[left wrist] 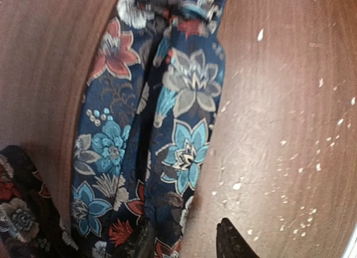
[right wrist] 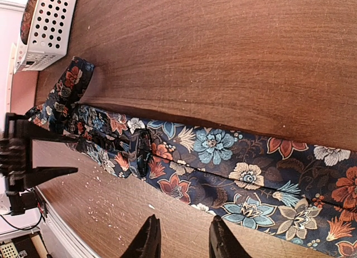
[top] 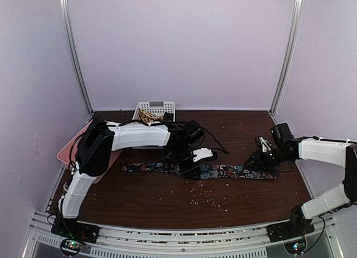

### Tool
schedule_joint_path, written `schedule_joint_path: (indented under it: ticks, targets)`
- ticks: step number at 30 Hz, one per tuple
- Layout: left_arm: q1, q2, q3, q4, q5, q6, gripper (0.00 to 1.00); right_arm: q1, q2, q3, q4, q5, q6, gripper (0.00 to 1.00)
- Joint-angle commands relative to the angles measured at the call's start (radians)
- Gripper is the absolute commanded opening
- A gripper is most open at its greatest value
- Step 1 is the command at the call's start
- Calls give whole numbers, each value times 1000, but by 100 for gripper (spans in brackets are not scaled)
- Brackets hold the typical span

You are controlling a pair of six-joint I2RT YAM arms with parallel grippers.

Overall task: Roll the ties
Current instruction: Tie the tie at the center of the board.

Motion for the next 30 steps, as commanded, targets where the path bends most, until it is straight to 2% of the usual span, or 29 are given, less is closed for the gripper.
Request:
schedule_joint_path:
  ticks: [1,9,22,28,30]
  targets:
    - [-30,-99,-29,145,3,22,43,-7,-3,2,14,-8,-4,31]
    - [-43,-26,78,152,27,50,46,-8,2,5,14,-9,-5,30]
    - [-57,87,132,163,19,83,47,-10,7,10,10,-10,-9,30]
    - [-57,97,123,162,47,90,34,-12,8,9,11,-11,-11,30]
    - [-57,96,113,163,44,99,25,-14,8,9,11,-11,-10,30]
